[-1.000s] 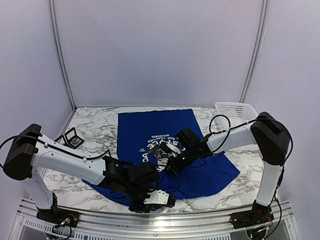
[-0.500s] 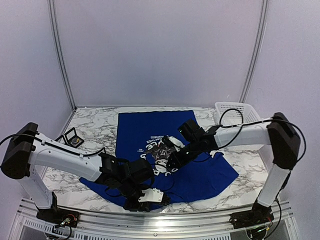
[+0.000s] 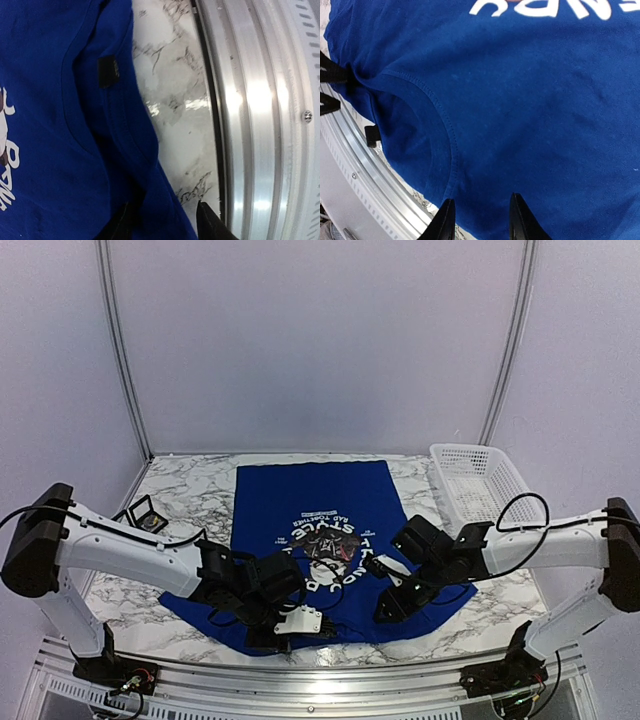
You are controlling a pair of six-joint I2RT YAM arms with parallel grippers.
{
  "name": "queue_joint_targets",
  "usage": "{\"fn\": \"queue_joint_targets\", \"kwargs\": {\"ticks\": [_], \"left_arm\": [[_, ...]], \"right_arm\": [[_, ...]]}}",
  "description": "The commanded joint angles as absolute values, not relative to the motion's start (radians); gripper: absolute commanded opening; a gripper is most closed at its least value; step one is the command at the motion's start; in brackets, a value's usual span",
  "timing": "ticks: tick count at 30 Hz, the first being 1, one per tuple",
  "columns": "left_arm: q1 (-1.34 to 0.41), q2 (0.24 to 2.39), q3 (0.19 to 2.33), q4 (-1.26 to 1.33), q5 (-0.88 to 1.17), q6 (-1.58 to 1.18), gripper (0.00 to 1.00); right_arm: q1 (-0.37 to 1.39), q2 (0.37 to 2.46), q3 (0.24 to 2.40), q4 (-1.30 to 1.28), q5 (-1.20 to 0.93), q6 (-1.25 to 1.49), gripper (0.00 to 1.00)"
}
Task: Pin the brooch onto the clothing
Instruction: Smooth out the flattened clothing at the center of the board.
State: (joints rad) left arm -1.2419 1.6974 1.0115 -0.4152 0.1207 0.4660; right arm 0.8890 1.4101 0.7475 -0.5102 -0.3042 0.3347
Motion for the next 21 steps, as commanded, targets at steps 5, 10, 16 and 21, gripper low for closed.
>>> {"fn": "queue_joint_targets", "kwargs": {"ticks": [5,10,16,21], "left_arm": [[-1.334,1.774,1.217,-0.440,0.169,0.481,0.39],[-1.361,1.890,1.281,-0.439,0.142,0.515,0.27],[-1.363,1.918,1.298,-0.426,0.078,0.555,0.30],[-1.346,1.914,1.294,-0.373,0.077,0.538,0.30]], "right_arm": [[0.892,1.360,0.720,-0.505,-0.310,0.418,0.29],[0.892,1.340,0.698,-0.472,-0.347,0.429,0.30],[0.892,1.334,0.645,-0.379,-0.432,0.411,0.35],[0.893,1.339,0.612,-0.363,-0.485,0.353,0.43]]}}
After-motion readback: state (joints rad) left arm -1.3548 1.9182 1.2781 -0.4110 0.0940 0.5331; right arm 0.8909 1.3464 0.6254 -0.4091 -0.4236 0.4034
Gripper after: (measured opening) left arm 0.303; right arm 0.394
